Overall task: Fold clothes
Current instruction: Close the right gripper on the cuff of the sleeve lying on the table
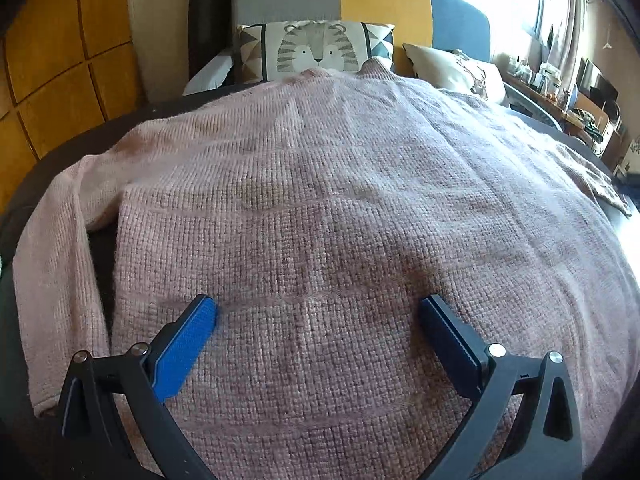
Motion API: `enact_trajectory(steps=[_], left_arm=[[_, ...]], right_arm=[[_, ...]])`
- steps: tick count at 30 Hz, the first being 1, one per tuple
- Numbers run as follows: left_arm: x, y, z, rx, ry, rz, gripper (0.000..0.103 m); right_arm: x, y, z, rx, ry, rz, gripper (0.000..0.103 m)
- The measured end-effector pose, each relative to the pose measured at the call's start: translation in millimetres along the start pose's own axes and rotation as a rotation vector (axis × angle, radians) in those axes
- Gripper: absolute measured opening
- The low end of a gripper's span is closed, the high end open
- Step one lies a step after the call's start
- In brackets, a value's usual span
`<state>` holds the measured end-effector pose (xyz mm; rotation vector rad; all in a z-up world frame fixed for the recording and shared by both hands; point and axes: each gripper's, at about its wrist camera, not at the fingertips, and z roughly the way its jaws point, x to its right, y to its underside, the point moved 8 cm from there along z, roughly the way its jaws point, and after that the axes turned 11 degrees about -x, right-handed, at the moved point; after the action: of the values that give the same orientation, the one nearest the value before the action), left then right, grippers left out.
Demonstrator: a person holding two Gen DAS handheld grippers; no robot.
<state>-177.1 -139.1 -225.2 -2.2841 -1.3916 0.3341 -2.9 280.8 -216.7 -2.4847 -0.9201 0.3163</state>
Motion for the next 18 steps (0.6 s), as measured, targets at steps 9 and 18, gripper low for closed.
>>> enact_trajectory(steps=[9, 18], left_arm=[[-0.2, -1.8, 2.4, 0.007, 0.007, -0.002, 0.103], [-2.1, -2.2, 4.0, 0.012, 0.007, 0.0, 0.103]], right_arm=[[7.2, -42.5, 71.2, -0.085, 0.01, -0.126, 0.032], [63.9, -66.6, 64.1, -0.007, -0.039, 0.086, 0.032]])
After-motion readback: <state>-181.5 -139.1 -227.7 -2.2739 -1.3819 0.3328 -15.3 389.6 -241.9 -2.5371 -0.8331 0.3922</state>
